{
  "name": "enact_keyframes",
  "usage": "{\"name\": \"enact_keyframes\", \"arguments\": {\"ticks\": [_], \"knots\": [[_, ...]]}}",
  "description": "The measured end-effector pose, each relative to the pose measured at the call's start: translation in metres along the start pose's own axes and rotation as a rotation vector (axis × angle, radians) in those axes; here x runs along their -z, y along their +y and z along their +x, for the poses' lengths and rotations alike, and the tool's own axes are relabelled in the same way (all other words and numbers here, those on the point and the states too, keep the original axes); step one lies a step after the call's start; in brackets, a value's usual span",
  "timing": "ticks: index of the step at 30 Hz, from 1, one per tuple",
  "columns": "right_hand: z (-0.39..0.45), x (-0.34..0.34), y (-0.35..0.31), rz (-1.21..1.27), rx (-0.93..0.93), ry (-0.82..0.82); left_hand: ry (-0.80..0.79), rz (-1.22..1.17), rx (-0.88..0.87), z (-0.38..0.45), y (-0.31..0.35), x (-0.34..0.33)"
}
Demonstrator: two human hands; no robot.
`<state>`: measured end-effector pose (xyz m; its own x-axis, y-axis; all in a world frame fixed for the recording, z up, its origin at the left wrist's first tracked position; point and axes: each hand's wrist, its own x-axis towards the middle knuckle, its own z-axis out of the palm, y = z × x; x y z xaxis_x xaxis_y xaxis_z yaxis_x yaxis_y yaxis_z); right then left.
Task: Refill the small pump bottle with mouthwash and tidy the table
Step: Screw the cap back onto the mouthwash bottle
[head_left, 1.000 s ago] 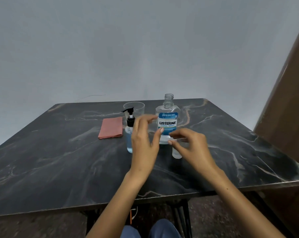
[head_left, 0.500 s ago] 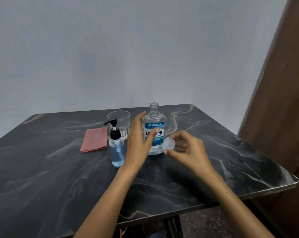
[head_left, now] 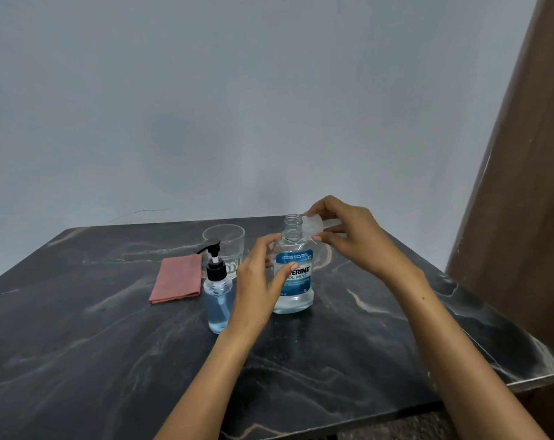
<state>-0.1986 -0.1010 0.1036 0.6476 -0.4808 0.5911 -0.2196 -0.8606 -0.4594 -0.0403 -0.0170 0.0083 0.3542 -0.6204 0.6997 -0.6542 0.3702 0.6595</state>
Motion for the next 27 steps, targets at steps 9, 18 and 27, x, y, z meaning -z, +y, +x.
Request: {"name": "enact_keyframes", "arguments": {"ticks": [9, 18, 27], "knots": [[0.025, 0.020, -0.022, -0.007, 0.068, -0.208, -0.010, -0.019, 0.021, -0.002, -0.002, -0.002], [0.043, 0.024, -0.026, -0.151, 0.040, -0.354, -0.012, 0.005, 0.012, -0.002, -0.001, -0.002], [0.043, 0.020, -0.022, -0.112, -0.025, -0.342, -0.001, 0.009, 0.010, -0.003, -0.001, -0.002]]}}
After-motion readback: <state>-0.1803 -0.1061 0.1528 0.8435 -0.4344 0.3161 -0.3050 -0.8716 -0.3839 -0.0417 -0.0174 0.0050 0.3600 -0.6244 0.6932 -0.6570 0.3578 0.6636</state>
